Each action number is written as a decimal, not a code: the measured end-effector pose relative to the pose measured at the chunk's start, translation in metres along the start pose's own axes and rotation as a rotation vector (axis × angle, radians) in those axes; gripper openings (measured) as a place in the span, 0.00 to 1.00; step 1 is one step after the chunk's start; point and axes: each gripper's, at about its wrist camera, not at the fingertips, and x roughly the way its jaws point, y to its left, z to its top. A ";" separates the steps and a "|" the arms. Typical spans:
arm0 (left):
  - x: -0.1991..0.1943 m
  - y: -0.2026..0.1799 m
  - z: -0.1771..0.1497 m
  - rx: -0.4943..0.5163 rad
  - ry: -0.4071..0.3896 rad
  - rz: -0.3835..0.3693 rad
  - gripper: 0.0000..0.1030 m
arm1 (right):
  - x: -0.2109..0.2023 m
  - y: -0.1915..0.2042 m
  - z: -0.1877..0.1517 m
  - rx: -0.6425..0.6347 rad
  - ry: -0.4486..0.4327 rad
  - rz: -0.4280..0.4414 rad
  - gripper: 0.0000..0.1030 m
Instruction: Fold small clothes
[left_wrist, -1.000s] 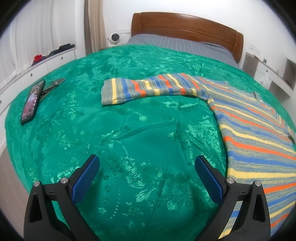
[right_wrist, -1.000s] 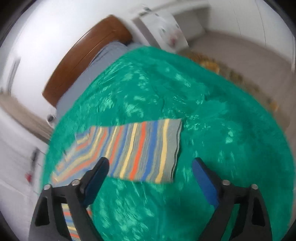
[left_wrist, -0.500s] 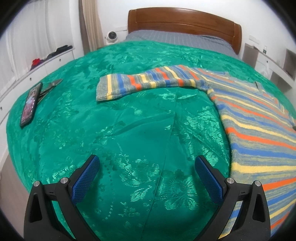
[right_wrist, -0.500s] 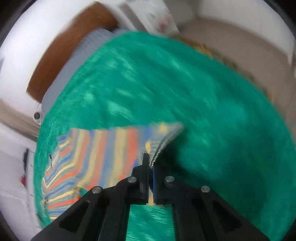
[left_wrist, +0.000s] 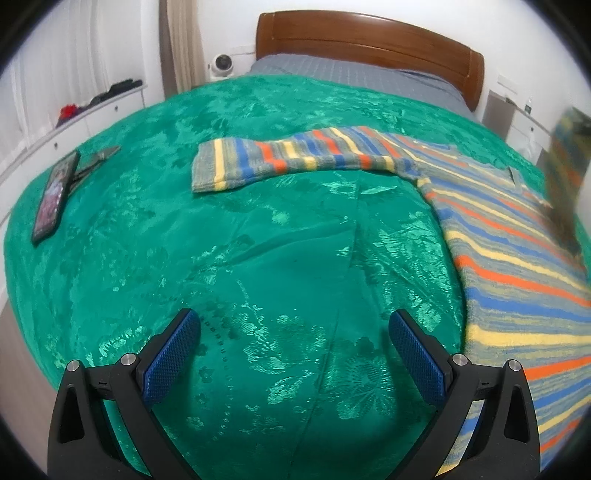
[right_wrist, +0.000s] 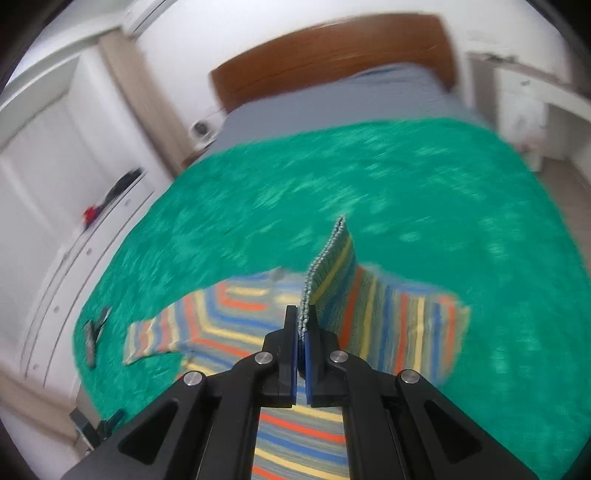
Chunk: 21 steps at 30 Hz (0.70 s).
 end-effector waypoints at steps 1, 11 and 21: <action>0.001 0.002 0.000 -0.009 0.005 -0.001 1.00 | 0.017 0.003 -0.005 0.038 0.047 0.052 0.30; 0.002 0.003 -0.002 -0.023 0.012 0.002 1.00 | 0.019 -0.040 -0.070 0.191 0.046 0.103 0.71; 0.005 -0.006 -0.003 0.023 0.021 0.031 1.00 | -0.066 -0.125 -0.200 0.064 -0.014 -0.336 0.71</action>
